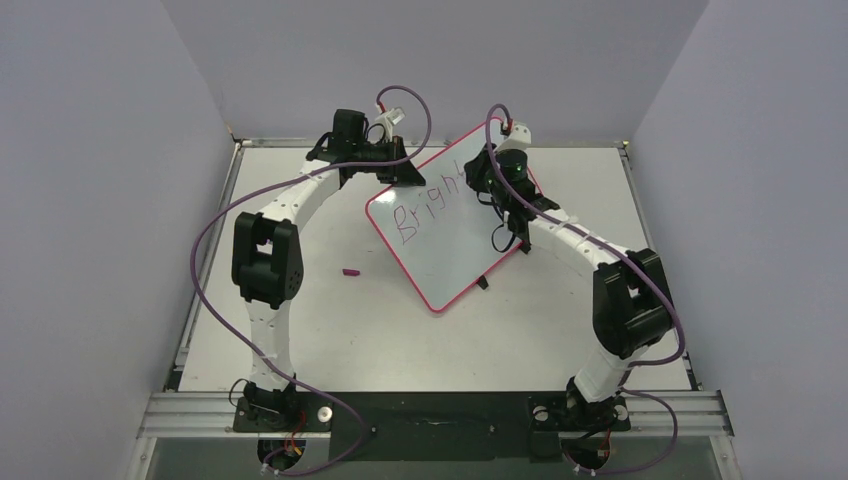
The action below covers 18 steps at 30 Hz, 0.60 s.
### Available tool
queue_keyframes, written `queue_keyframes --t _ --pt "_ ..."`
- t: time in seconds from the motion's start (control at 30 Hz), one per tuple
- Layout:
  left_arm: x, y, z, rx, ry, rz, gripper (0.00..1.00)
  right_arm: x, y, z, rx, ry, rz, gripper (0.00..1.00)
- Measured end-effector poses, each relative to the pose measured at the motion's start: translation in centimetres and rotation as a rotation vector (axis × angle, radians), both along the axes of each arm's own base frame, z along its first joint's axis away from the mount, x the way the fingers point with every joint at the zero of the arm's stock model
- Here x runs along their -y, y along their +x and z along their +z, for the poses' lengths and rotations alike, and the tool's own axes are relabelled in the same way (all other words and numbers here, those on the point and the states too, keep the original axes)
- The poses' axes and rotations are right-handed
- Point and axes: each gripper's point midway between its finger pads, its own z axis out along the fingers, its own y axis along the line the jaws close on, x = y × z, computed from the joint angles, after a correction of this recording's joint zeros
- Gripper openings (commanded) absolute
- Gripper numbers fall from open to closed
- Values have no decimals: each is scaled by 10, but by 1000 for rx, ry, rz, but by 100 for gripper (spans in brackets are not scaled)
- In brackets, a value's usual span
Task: Write a sentence on the whiteboard
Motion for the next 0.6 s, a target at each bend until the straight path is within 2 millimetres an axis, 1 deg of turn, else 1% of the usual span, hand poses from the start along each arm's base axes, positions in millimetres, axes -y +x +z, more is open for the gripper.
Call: queue_keyframes --t 0.37,0.6 --pt "0 0 0 0 -1 0 0 8 -27 -21 -35 -13 -11 0" --pt "0 0 1 1 -1 -1 0 14 -28 -23 -40 -23 -34 0"
